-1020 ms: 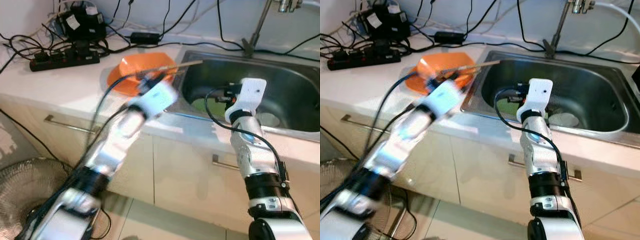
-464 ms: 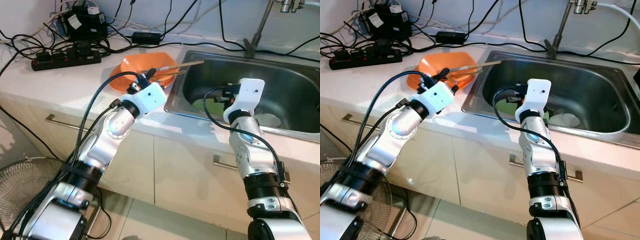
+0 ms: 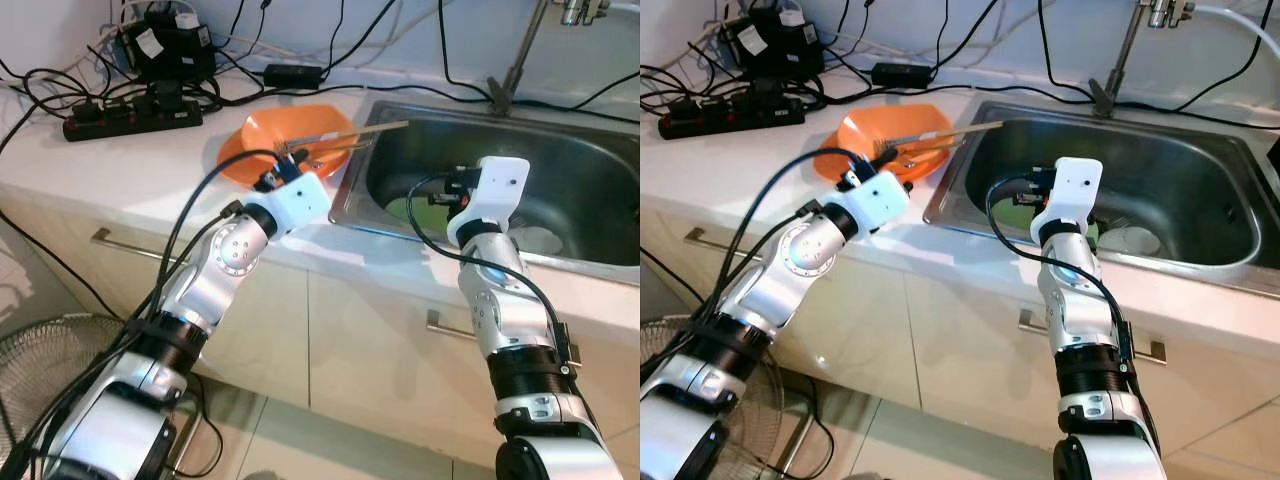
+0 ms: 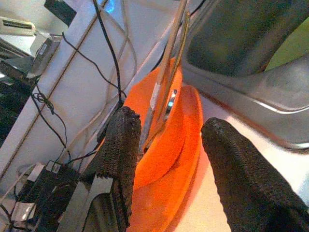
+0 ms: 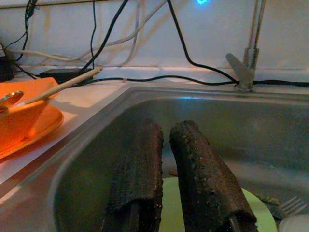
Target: Kitchen organization
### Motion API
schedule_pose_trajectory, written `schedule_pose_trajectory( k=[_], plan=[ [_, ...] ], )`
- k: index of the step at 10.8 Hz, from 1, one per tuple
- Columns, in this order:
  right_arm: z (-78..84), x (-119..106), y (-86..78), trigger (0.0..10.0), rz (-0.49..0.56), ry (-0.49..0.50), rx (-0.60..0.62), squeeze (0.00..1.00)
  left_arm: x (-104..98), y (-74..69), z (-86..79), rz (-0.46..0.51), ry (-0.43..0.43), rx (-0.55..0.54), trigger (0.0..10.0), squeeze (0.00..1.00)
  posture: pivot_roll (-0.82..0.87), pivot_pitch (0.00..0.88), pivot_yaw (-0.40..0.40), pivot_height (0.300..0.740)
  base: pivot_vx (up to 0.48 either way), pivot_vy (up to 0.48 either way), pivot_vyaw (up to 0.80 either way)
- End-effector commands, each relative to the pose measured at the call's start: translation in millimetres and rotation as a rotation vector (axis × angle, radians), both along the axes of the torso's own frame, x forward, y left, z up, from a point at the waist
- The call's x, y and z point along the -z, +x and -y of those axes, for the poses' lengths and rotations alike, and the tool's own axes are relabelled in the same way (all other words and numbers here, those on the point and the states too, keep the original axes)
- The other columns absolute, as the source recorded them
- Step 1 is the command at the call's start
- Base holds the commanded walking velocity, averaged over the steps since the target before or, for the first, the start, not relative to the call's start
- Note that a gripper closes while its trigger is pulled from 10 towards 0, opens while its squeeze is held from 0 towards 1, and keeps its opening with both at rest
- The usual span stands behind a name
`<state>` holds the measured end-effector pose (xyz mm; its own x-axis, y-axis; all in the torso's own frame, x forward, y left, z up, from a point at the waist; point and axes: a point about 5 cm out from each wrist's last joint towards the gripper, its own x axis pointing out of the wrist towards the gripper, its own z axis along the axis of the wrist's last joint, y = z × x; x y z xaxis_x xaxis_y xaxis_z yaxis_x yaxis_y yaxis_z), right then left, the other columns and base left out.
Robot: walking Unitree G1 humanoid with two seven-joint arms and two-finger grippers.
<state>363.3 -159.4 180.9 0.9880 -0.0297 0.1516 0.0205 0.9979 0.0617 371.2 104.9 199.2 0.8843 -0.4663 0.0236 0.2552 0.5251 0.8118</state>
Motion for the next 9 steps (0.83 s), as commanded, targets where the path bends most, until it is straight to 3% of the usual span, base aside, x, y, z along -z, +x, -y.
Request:
schedule_pose_trajectory(
  k=[1,9],
  plan=[
    [1.0,-4.8,0.4,10.0,0.018,0.007,0.000,0.00,-8.4,2.0,3.2,0.032,0.020,0.016,10.0,0.00,0.21,0.039,0.001,0.740,0.000,0.000,0.00],
    [1.4,-0.5,-8.9,10.0,0.013,0.013,0.010,0.00,-7.4,20.2,18.6,0.044,0.042,0.021,10.0,0.00,0.18,0.067,0.017,0.740,0.000,0.000,0.00]
  ],
)
